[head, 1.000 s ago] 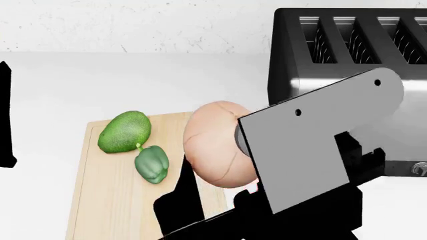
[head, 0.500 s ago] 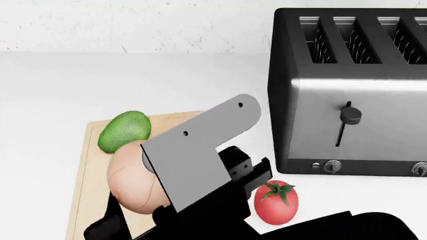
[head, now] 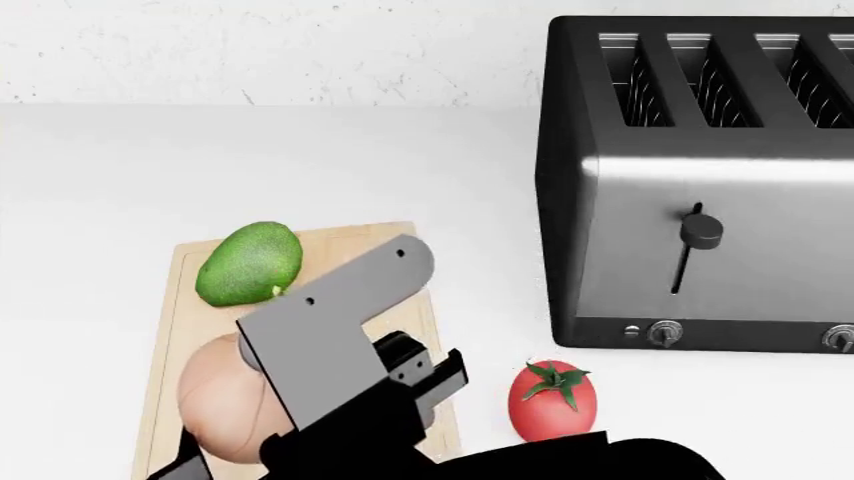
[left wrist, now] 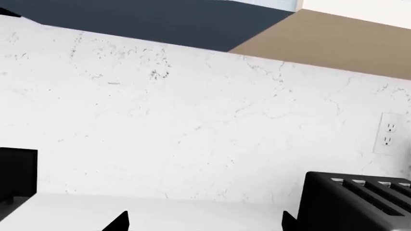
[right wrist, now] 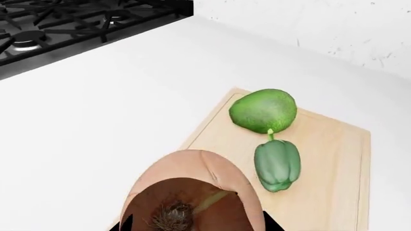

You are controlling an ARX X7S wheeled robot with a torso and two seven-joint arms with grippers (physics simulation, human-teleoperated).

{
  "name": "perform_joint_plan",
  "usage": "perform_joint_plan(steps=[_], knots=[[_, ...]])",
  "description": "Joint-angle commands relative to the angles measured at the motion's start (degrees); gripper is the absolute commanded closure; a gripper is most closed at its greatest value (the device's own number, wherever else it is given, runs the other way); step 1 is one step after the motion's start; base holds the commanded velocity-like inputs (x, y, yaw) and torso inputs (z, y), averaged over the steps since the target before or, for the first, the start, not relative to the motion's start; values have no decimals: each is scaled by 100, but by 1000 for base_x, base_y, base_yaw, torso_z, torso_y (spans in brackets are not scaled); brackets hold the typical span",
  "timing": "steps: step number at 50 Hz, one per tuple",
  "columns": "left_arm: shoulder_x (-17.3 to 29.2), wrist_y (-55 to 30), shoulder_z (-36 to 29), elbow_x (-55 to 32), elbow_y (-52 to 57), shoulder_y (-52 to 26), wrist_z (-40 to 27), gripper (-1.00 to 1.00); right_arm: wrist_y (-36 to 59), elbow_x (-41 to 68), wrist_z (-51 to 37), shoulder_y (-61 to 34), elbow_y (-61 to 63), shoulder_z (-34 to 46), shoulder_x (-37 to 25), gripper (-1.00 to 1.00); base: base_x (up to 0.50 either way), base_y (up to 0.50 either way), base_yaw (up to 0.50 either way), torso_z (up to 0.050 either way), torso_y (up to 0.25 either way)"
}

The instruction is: Place the avocado, onion, tomato and bell pepper on the cutting board.

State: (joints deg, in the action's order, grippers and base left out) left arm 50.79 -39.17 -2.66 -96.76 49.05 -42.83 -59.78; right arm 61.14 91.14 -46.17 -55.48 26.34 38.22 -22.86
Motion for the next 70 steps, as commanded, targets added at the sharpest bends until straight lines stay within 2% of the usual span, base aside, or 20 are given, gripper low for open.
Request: perform_joint_plan(steps=[1, 16, 28, 29, 40, 46, 54, 60, 66, 70], knots=[[-108, 44, 83, 77, -35, -11, 93, -100, -53, -789, 778, 206, -294, 160, 348, 100, 0, 0, 0, 0, 0], [-118, 88, 118, 118, 13, 103, 91, -100, -367, -1682, 1503, 510, -886, 613, 397, 100, 0, 0, 0, 0, 0], [-130, 99, 102, 117, 31, 121, 78, -100, -481, -1833, 1617, 640, -1032, 712, 375, 100, 0, 0, 0, 0, 0], [-127, 101, 104, 113, 31, 120, 75, -100, -488, -1835, 1635, 647, -1017, 720, 371, -100, 0, 0, 0, 0, 0], [-100, 119, 116, 64, 48, 121, 61, -100, -453, -1577, 1542, 602, -728, 633, 335, -100, 0, 0, 0, 0, 0], [-103, 121, 114, 83, 32, 129, 77, -100, -403, -1151, 1192, 330, -423, 314, 280, -100, 0, 0, 0, 0, 0], [-145, 104, 57, 109, -26, 60, 109, -100, -293, 879, -503, -735, 709, -373, 27, -100, 0, 0, 0, 0, 0], [-163, 102, 40, 128, -39, 41, 135, -100, -545, 1890, -1428, -1452, 1209, -616, -195, -100, 0, 0, 0, 0, 0], [-165, 84, 19, 160, -75, 6, 195, -100, -531, 2502, -1957, -2275, 1137, -913, -925, -100, 0, 0, 0, 0, 0], [-212, 76, -9, 245, -110, 33, 271, -100, -399, 2584, -2089, -2343, 1001, -1071, -1573, -100, 0, 0, 0, 0, 0]])
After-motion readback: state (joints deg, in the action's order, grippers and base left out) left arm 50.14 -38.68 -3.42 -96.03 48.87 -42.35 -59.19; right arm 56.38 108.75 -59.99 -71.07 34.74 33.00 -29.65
